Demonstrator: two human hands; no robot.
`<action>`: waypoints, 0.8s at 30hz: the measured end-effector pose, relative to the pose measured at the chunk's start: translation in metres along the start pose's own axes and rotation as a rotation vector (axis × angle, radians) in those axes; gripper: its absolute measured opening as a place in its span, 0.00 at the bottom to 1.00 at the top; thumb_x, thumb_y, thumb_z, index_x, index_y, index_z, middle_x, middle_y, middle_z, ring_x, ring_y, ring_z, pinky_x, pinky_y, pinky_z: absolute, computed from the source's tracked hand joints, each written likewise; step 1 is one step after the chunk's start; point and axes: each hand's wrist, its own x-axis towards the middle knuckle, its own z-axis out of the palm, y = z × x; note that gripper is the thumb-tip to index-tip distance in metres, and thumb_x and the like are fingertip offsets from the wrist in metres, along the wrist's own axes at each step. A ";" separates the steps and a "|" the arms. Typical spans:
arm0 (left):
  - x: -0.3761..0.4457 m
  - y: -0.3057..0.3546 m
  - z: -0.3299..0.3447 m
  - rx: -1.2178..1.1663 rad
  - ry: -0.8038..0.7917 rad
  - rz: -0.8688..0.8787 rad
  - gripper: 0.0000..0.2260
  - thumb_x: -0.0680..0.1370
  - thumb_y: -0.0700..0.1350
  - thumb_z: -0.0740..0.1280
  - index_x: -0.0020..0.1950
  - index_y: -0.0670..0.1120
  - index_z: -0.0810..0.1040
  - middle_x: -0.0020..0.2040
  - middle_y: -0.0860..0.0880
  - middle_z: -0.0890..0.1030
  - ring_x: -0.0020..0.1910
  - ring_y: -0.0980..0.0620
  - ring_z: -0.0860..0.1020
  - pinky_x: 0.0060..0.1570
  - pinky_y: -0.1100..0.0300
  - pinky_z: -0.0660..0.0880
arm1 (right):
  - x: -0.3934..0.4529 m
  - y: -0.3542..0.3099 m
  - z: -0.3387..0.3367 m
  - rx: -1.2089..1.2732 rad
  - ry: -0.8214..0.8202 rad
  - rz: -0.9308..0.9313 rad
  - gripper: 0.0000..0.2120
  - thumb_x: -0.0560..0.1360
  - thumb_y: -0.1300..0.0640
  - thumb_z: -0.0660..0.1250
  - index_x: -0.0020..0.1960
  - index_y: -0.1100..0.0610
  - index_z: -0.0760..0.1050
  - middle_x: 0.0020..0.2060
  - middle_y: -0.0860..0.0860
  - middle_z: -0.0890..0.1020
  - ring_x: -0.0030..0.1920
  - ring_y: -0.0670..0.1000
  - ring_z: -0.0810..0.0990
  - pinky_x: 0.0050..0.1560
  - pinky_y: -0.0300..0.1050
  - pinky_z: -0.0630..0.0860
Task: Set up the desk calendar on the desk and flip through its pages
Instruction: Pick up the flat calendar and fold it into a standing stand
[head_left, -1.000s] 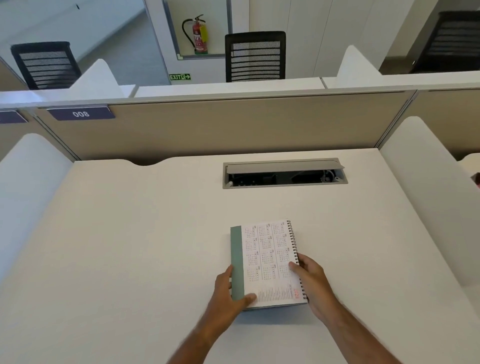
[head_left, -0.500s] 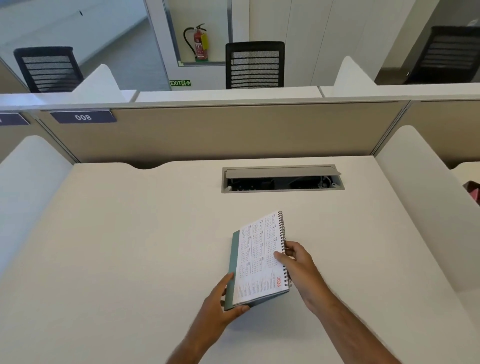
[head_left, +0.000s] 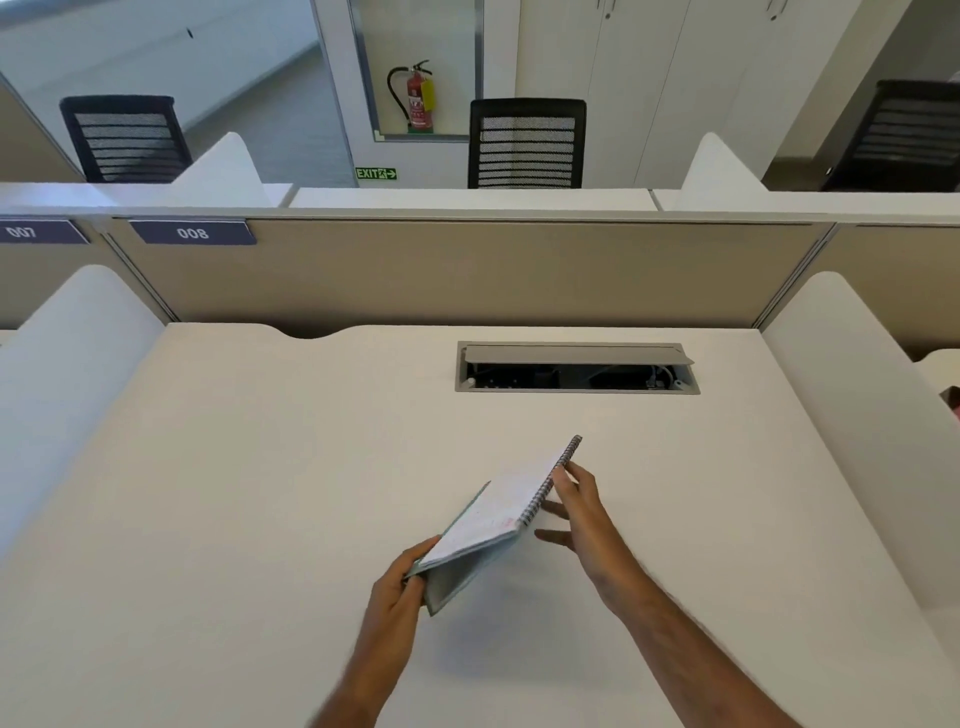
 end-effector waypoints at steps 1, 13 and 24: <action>0.000 -0.001 -0.001 -0.028 -0.014 -0.026 0.23 0.88 0.32 0.56 0.70 0.51 0.84 0.65 0.51 0.87 0.63 0.47 0.85 0.62 0.44 0.83 | 0.002 -0.001 0.000 -0.002 0.020 -0.014 0.23 0.82 0.37 0.60 0.75 0.42 0.62 0.69 0.43 0.73 0.66 0.47 0.78 0.56 0.49 0.84; -0.003 -0.025 -0.006 -0.172 -0.090 -0.239 0.22 0.88 0.33 0.57 0.67 0.51 0.86 0.64 0.46 0.87 0.58 0.41 0.86 0.51 0.47 0.85 | 0.012 0.022 -0.030 -0.127 0.162 -0.061 0.26 0.74 0.29 0.66 0.62 0.47 0.73 0.61 0.44 0.80 0.65 0.47 0.79 0.68 0.55 0.74; 0.003 -0.004 -0.011 0.186 -0.023 -0.233 0.12 0.82 0.35 0.69 0.49 0.50 0.89 0.51 0.45 0.87 0.45 0.48 0.85 0.40 0.55 0.79 | 0.010 0.032 -0.034 -0.149 0.116 -0.129 0.28 0.70 0.35 0.74 0.48 0.59 0.72 0.38 0.47 0.74 0.38 0.45 0.73 0.43 0.41 0.69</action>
